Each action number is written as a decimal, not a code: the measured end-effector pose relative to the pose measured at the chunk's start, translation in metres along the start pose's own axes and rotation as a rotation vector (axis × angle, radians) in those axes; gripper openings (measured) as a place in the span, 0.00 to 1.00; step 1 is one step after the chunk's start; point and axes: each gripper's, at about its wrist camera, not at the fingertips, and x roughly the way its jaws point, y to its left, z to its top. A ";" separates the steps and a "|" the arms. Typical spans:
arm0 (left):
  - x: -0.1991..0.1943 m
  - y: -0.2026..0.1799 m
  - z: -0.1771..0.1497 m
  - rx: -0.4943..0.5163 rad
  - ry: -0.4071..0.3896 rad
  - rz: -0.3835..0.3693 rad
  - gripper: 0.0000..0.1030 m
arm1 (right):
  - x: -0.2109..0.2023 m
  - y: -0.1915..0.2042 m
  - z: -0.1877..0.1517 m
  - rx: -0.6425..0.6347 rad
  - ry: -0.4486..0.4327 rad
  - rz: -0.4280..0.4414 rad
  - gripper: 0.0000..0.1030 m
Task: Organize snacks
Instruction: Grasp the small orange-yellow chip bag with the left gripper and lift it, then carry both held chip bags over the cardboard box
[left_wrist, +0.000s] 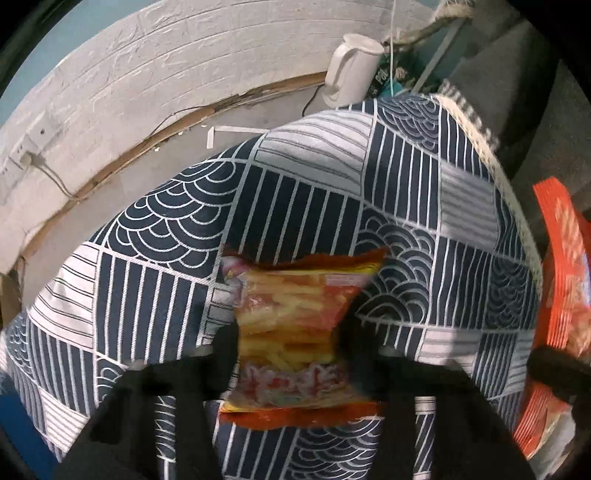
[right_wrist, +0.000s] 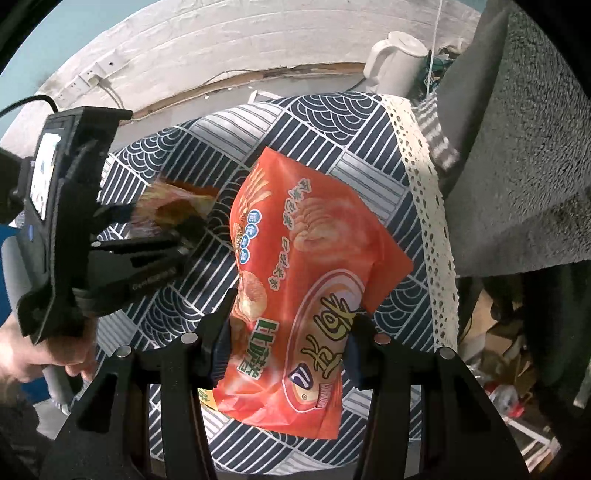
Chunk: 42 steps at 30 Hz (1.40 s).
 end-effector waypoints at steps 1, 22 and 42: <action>0.000 0.000 0.000 -0.004 0.002 -0.002 0.41 | 0.000 0.000 -0.001 -0.002 0.001 0.000 0.47; -0.107 0.015 -0.039 -0.069 -0.061 0.057 0.38 | -0.047 0.042 -0.009 -0.097 -0.083 0.021 0.47; -0.227 0.085 -0.128 -0.182 -0.138 0.128 0.38 | -0.112 0.094 -0.020 -0.171 -0.188 0.105 0.47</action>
